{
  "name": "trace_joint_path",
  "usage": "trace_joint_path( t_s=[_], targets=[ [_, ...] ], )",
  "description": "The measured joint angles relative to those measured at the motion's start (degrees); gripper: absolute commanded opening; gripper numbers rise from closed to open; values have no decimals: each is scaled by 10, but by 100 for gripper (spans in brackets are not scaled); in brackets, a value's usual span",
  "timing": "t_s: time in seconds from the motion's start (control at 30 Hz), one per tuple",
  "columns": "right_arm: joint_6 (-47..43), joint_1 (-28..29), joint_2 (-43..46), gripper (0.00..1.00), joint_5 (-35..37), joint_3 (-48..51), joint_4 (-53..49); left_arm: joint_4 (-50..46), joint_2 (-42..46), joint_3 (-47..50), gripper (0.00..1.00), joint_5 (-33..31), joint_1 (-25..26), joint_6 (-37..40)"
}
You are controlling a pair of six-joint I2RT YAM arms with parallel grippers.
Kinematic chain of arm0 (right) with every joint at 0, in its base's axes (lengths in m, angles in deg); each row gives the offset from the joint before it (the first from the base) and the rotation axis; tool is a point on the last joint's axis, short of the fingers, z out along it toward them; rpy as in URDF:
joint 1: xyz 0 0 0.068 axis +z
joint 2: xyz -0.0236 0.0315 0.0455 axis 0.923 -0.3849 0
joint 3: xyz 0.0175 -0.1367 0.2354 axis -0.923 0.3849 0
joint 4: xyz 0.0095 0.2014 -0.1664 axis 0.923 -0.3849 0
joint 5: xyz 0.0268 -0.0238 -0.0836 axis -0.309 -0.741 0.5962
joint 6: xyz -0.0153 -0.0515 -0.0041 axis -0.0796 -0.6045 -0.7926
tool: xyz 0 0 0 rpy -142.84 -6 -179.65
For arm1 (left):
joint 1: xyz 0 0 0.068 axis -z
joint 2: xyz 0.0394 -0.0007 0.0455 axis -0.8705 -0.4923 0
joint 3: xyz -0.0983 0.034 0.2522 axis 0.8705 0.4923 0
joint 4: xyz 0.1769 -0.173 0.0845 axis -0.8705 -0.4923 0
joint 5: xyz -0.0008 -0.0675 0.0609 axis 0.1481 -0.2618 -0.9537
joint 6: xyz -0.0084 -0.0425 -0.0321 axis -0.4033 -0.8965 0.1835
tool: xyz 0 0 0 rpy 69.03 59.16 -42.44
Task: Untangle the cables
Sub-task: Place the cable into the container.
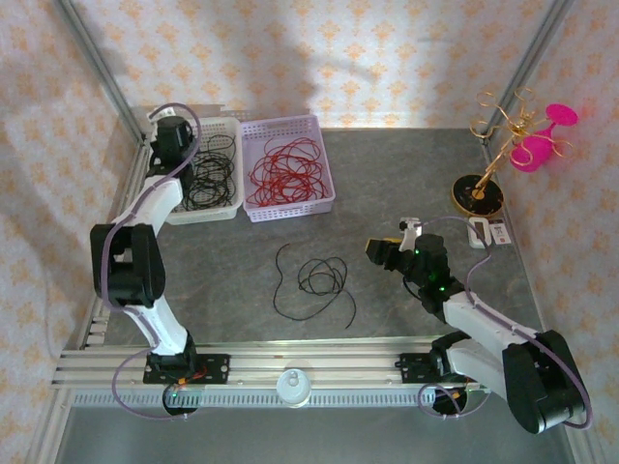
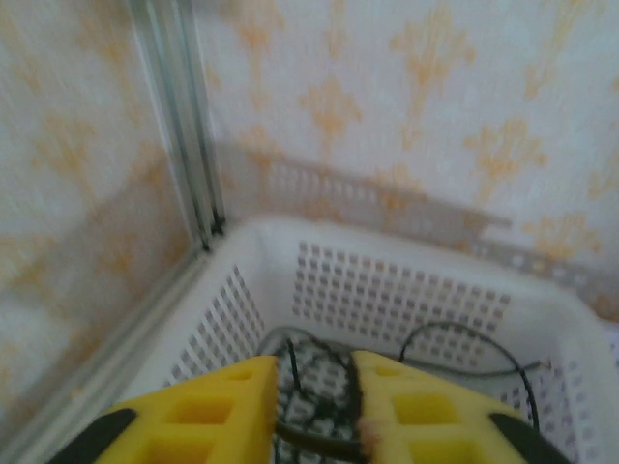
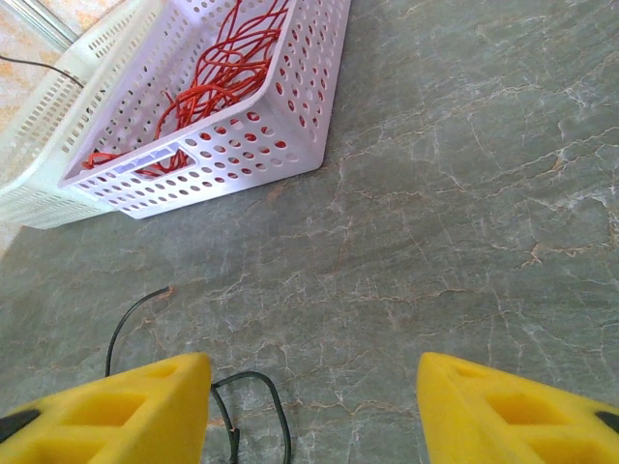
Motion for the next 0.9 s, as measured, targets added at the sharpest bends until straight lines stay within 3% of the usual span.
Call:
trace_joint_path(
  t_s=[0.1,0.27,0.37,0.53,0.77,0.9],
  targets=[
    [0,0,-1,58,0,0,-2,-33,-32,-3,52,16,0,-14],
    [0,0,-4,58,0,0,-7,-61,-36,-2,63,36,0,-30],
    [0,0,-6,58,0,0,-7,-65,-20,5,75,50,0,-33],
    [1,0,-7,58,0,0,-7,-73,21,34,76,64,0,-40],
    [10,0,-14,56,16,-9,-30,-82,89,107,68,92,2,-46],
    [13,18,-38,54,38,-45,-80,-81,190,186,68,99,30,-61]
  ],
)
